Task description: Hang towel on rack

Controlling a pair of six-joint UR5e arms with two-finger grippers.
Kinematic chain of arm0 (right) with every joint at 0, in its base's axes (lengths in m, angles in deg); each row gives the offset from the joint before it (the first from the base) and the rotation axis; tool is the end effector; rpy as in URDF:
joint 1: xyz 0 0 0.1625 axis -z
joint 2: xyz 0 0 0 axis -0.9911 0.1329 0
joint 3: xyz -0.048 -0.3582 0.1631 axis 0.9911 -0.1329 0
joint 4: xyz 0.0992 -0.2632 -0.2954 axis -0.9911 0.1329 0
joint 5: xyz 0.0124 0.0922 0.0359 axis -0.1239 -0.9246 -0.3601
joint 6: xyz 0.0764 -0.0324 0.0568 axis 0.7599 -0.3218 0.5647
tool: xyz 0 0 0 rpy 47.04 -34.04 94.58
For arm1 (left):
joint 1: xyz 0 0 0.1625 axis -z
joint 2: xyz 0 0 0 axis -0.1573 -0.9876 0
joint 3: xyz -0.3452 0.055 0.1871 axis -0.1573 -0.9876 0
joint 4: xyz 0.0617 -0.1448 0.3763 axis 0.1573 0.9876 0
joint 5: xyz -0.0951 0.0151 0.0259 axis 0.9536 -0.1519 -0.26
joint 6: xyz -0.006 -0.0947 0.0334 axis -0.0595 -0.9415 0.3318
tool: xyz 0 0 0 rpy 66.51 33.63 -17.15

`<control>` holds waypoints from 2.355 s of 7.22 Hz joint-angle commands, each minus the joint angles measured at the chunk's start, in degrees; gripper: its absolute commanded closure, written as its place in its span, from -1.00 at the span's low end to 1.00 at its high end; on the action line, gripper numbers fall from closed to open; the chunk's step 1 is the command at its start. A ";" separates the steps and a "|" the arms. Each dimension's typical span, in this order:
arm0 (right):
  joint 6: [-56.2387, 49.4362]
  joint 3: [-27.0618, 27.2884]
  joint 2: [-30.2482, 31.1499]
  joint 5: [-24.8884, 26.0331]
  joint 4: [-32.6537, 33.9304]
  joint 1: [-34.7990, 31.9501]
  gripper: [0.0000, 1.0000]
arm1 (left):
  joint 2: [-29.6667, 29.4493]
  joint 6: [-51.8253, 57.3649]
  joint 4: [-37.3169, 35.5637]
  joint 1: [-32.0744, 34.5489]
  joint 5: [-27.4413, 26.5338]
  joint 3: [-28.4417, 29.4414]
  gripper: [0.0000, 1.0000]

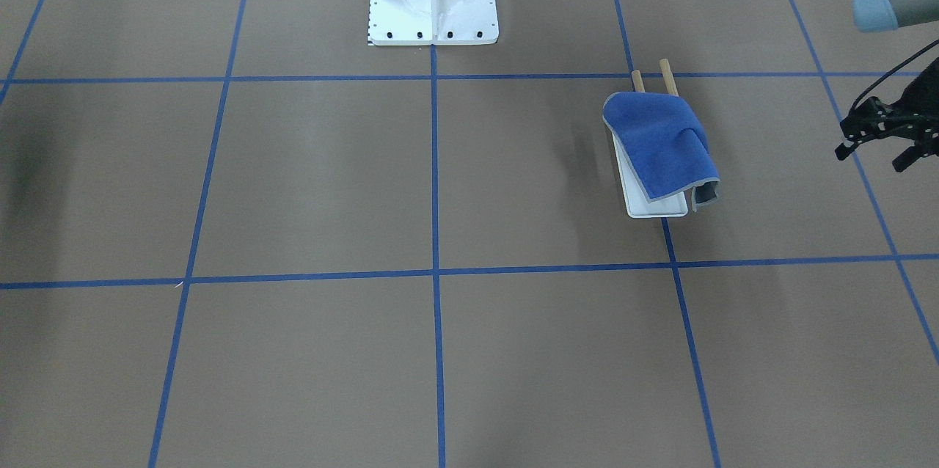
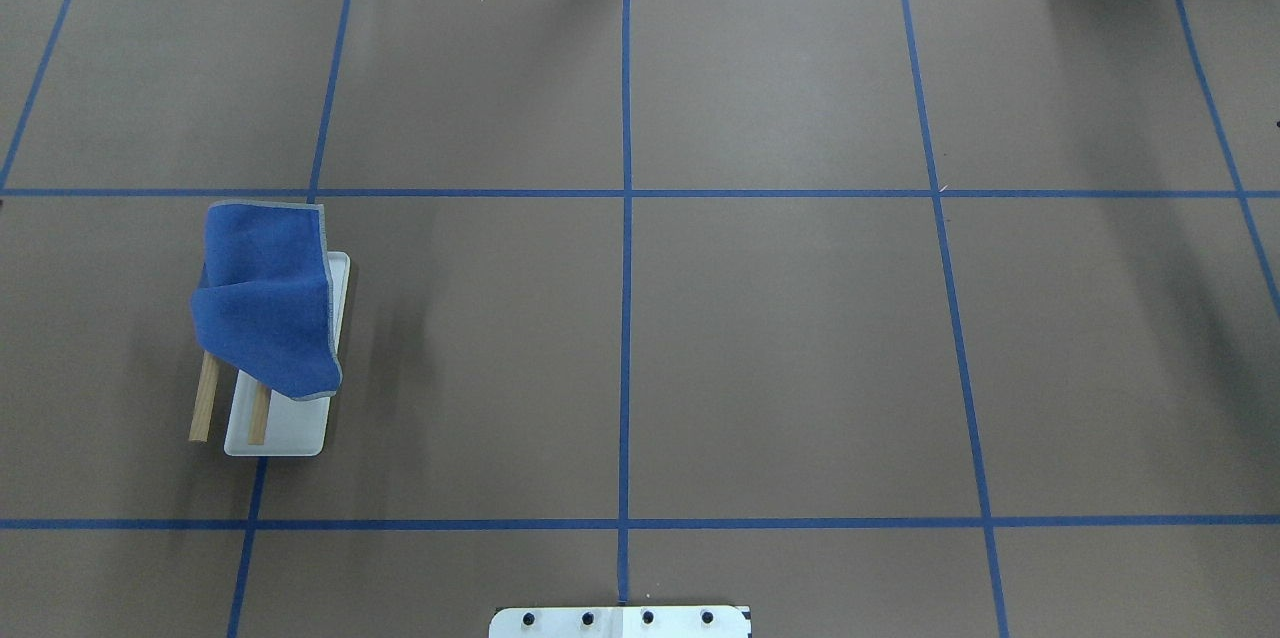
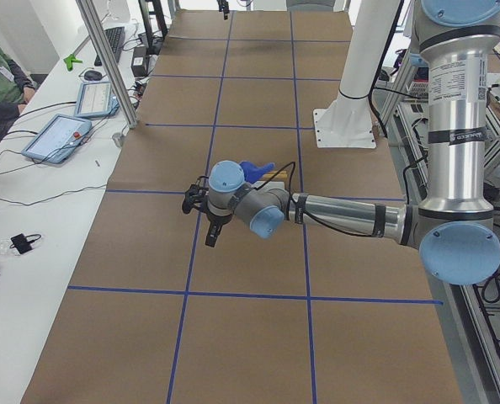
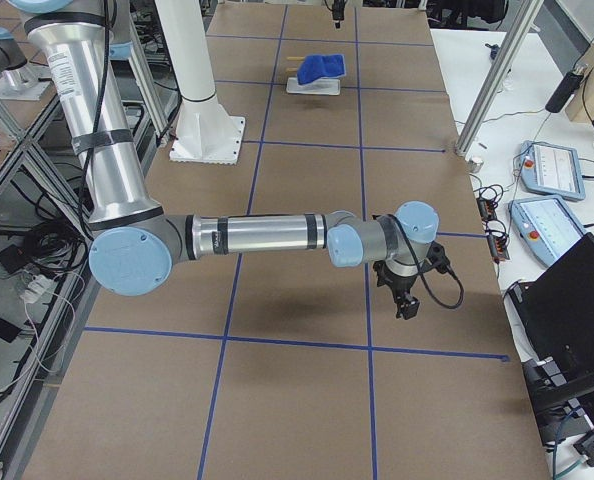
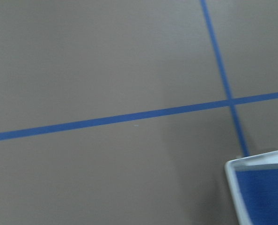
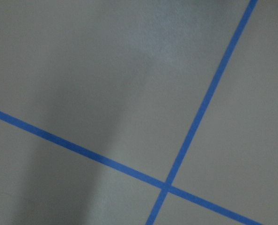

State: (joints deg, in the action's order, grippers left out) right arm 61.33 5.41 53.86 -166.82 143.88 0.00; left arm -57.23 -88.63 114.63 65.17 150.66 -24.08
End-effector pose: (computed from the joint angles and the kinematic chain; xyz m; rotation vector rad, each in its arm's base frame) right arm -0.0080 -0.5812 0.6014 0.1732 -0.6876 -0.3786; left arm 0.0645 -0.4781 0.5460 0.2909 0.8119 0.1457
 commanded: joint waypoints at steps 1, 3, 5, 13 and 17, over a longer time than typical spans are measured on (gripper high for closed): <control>0.23 -0.01 3.84 1.07 0.53 -2.17 -1.00 | -0.82 20.54 -17.41 9.24 -5.72 0.11 -0.97; 0.15 0.86 4.47 0.28 0.70 -5.25 -1.00 | 1.96 22.99 -22.76 14.01 -7.60 0.89 -0.97; 0.15 0.96 3.94 -0.16 0.71 -5.96 -1.00 | 4.78 22.99 -22.24 15.42 -6.90 -0.15 -0.97; 0.06 4.30 5.17 -0.43 2.29 -5.97 -1.00 | 4.53 22.81 -28.48 17.63 1.54 -3.33 -0.97; 0.06 4.47 5.87 -0.78 1.85 -5.88 -1.00 | 4.62 22.81 -28.22 17.63 1.89 -4.03 -0.97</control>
State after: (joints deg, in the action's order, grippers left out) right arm 61.39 9.85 59.68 -167.49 145.81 -5.91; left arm -52.65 -65.82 86.37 82.80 152.59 -28.03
